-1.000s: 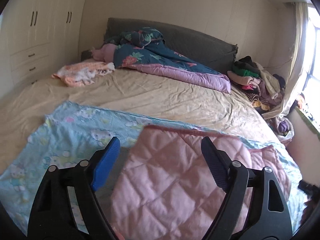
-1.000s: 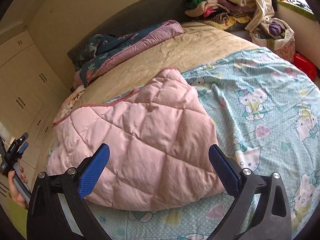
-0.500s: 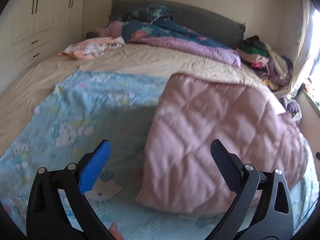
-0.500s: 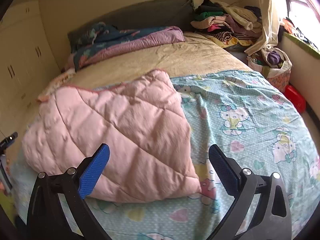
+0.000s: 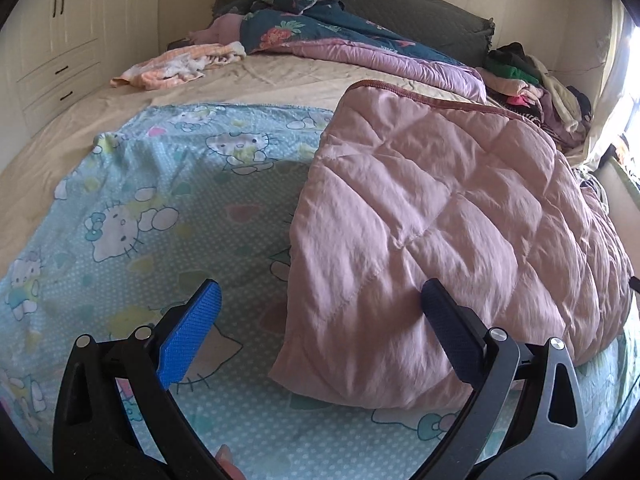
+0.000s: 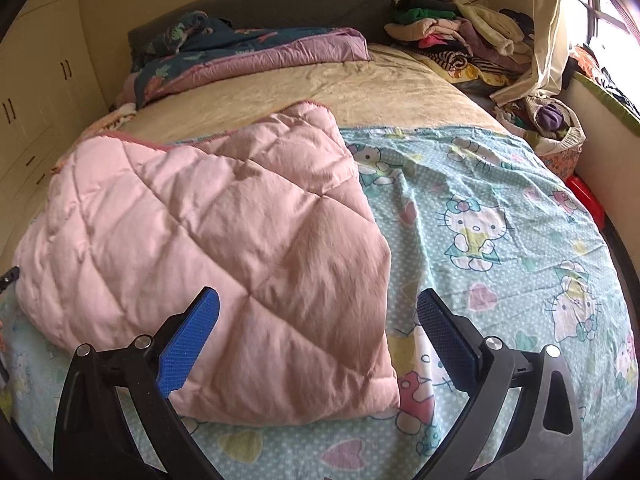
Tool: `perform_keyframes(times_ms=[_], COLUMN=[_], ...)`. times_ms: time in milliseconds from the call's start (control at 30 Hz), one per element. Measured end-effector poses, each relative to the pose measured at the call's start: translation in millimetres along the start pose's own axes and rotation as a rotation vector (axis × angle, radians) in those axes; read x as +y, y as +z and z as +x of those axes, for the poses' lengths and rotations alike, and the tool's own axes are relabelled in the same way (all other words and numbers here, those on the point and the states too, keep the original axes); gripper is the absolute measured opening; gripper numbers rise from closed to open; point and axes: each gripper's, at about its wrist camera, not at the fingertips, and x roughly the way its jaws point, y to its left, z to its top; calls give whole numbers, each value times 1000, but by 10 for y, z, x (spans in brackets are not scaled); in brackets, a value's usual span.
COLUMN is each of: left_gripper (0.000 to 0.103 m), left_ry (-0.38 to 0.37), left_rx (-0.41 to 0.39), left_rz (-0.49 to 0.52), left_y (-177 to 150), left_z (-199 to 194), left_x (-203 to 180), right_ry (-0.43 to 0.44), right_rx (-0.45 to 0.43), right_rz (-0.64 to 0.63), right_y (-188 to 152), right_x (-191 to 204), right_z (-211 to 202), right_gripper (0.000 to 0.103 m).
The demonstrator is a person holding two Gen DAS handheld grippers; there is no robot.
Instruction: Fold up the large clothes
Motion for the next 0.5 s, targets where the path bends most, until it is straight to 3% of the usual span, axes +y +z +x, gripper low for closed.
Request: perform_keyframes(times_ms=[233, 267, 300, 333, 367, 400, 433, 500], left_gripper=[93, 84, 59, 44, 29, 18, 14, 7], left_ry=[-15, -26, -48, -80, -81, -64, -54, -45], left_rx=[18, 17, 15, 13, 9, 3, -4, -37], left_rz=[-3, -1, -2, -1, 6, 37, 63, 86], left_y=[30, 25, 23, 15, 10, 3, 3, 36], left_z=[103, 104, 103, 96, 91, 84, 74, 11], left_x=[4, -3, -13, -40, -77, -155, -225, -316], right_ry=[13, 20, 28, 40, 49, 27, 23, 11], right_rx=[-14, -18, -23, -29, -33, -48, -64, -114], right_rz=[13, 19, 24, 23, 18, 10, 2, -55], right_y=[-31, -48, -62, -76, -90, -104, -112, -127], right_x=[-38, -40, -44, -39, -31, -15, 8, 105], right_z=[112, 116, 118, 115, 118, 99, 73, -19], right_gripper=[99, 98, 96, 91, 74, 64, 59, 40])
